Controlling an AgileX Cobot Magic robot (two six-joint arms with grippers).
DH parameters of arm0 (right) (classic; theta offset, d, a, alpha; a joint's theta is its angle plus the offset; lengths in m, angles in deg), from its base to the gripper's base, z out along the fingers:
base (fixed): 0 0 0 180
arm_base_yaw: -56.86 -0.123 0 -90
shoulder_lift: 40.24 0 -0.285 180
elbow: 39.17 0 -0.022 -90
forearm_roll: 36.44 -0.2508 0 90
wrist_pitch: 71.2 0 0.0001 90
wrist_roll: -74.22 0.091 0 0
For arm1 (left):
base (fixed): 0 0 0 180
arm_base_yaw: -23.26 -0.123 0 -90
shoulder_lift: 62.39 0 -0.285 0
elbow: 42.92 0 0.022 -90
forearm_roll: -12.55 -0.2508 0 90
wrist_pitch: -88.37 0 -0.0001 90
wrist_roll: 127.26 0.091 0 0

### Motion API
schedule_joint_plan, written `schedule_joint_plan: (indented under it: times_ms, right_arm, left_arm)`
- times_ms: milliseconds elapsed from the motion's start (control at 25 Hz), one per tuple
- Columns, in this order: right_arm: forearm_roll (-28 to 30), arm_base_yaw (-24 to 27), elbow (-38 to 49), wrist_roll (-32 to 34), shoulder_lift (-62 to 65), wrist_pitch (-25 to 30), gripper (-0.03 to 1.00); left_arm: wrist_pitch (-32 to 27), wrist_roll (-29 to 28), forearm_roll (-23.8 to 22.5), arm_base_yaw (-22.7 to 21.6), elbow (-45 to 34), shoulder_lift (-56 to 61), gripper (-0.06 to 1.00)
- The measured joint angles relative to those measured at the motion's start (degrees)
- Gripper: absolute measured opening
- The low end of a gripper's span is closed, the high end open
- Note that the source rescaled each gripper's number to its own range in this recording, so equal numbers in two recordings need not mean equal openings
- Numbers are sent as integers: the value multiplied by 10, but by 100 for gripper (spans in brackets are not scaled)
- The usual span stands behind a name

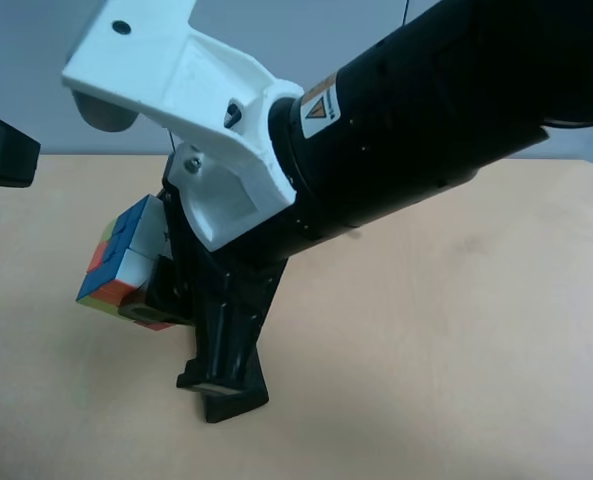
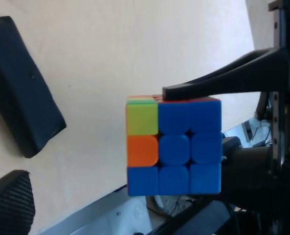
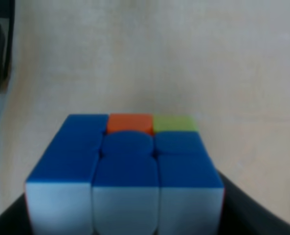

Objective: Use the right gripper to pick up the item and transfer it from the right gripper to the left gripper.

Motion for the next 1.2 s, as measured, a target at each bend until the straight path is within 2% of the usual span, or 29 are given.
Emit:
schedule_joint_plan:
  times_ms: [240,360,720,920,1200]
  right_arm:
    - [-14,-1,0,-22,-9,-8,0]
    - [-15,-1,0,-29,-10,-19,0]
    - [-29,-1,0,-42,-10,-47,0]
    - [-42,-1,0,-46,-10,-48,0]
    - [-57,-1,0,-54,-10,-48,0]
  left_arm:
    - [-1,0,-1,26,0,-2,100]
    - [-1,0,-19,39,0,-2,100]
    - [5,0,-28,40,0,-25,100]
    - [14,19,-24,40,0,-60,100]
    - [30,35,-21,64,0,-68,100]
